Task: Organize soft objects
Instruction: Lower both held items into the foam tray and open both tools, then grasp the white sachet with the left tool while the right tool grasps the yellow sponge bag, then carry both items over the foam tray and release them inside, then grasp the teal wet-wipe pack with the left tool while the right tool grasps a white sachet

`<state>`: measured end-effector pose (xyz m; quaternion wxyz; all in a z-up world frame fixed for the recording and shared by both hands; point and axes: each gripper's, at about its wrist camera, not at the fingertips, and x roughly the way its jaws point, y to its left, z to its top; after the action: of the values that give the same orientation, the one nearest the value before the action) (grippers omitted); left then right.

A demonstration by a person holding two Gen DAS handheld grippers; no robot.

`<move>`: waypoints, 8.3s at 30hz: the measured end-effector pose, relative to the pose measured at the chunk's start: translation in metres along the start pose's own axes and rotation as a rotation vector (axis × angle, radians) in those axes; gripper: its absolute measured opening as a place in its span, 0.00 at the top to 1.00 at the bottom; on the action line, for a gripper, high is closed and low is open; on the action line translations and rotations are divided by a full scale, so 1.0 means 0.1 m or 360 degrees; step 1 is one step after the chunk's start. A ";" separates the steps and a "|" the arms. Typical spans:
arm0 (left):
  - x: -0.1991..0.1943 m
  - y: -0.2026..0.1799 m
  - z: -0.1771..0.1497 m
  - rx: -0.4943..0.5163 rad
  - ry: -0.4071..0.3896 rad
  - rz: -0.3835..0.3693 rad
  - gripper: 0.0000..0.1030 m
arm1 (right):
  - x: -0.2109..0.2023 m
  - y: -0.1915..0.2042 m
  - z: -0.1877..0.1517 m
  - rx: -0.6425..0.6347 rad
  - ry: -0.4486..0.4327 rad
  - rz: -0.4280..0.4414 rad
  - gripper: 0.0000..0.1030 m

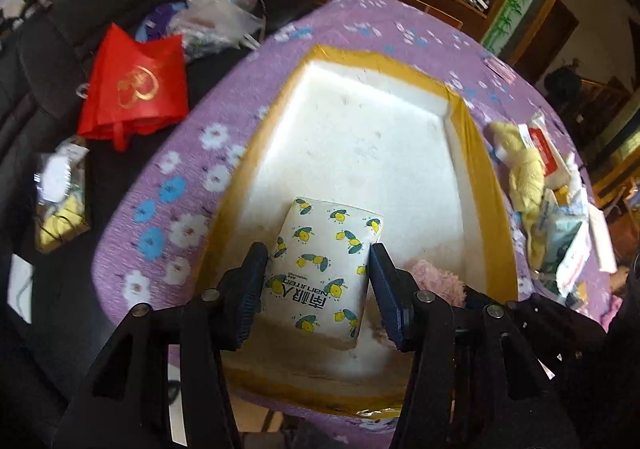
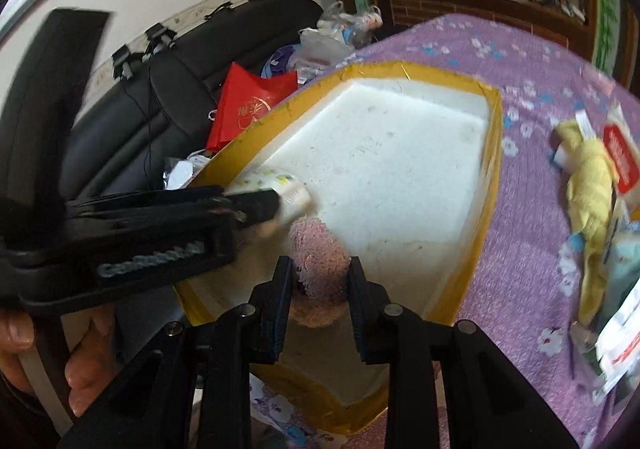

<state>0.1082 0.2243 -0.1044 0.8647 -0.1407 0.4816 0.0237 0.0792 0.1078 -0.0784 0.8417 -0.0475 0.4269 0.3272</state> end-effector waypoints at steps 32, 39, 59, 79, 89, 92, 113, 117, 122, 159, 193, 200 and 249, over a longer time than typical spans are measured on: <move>-0.93 -1.66 -0.57 0.0532 -0.0238 -0.0561 0.25 | -1.52 -0.98 -1.07 0.0507 -0.0429 0.0083 0.24; -0.68 -1.84 -0.62 0.0520 -0.0102 -0.0574 0.25 | -1.48 -1.25 -1.24 0.0594 -0.0344 0.0002 0.24; -0.28 -1.89 -0.50 0.0460 -0.0029 -0.0588 0.25 | -1.39 -1.59 -1.40 0.0717 -0.0229 0.0058 0.24; 0.26 -2.43 -0.35 0.0632 0.0071 -0.0638 0.72 | -1.76 -2.20 -1.50 0.0963 -0.0330 -0.0237 0.24; -0.02 -2.08 -0.46 0.0506 0.0117 -0.0776 0.88 | -1.53 -2.44 -1.34 0.1311 -0.0279 -0.0169 0.25; 0.00 -1.96 -0.44 0.0434 0.0154 -0.0853 0.88 | -1.42 -2.53 -1.27 0.1446 -0.0233 -0.0250 0.25; -0.47 -1.48 -0.36 0.0242 0.0106 -0.1022 0.89 | -2.00 -1.92 -1.38 0.1184 -0.0466 -0.0537 0.71; -0.70 -1.25 -0.24 0.0182 0.0019 -0.1032 0.89 | -2.11 -1.52 -1.15 0.0956 -0.0568 -0.0373 0.71; -0.97 -0.86 -0.05 0.0077 -0.0101 -0.0972 0.89 | -1.96 -1.06 -0.76 0.0679 -0.0553 -0.0114 0.71; 0.36 0.30 0.59 -0.0251 0.0158 -0.0554 0.73 | 0.15 -0.39 0.38 0.0294 -0.0023 -0.0084 0.68; -0.44 -1.52 -0.10 0.0335 -0.0015 -0.0799 0.50 | -1.20 -1.22 -0.63 0.0605 -0.0371 0.0134 0.31; -0.35 -1.70 -0.24 0.0399 0.0039 -0.0794 0.50 | -1.27 -1.43 -0.77 0.0657 -0.0404 0.0095 0.31; 0.62 -2.17 -0.05 0.0295 0.0236 -0.0567 0.88 | -1.25 -2.11 -1.13 0.0879 -0.0252 -0.0323 0.80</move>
<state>0.1757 0.0092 -0.1112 0.8267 -0.1449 0.5115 -0.1842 0.0738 -0.1616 -0.0979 0.8818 0.1665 0.4259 0.1157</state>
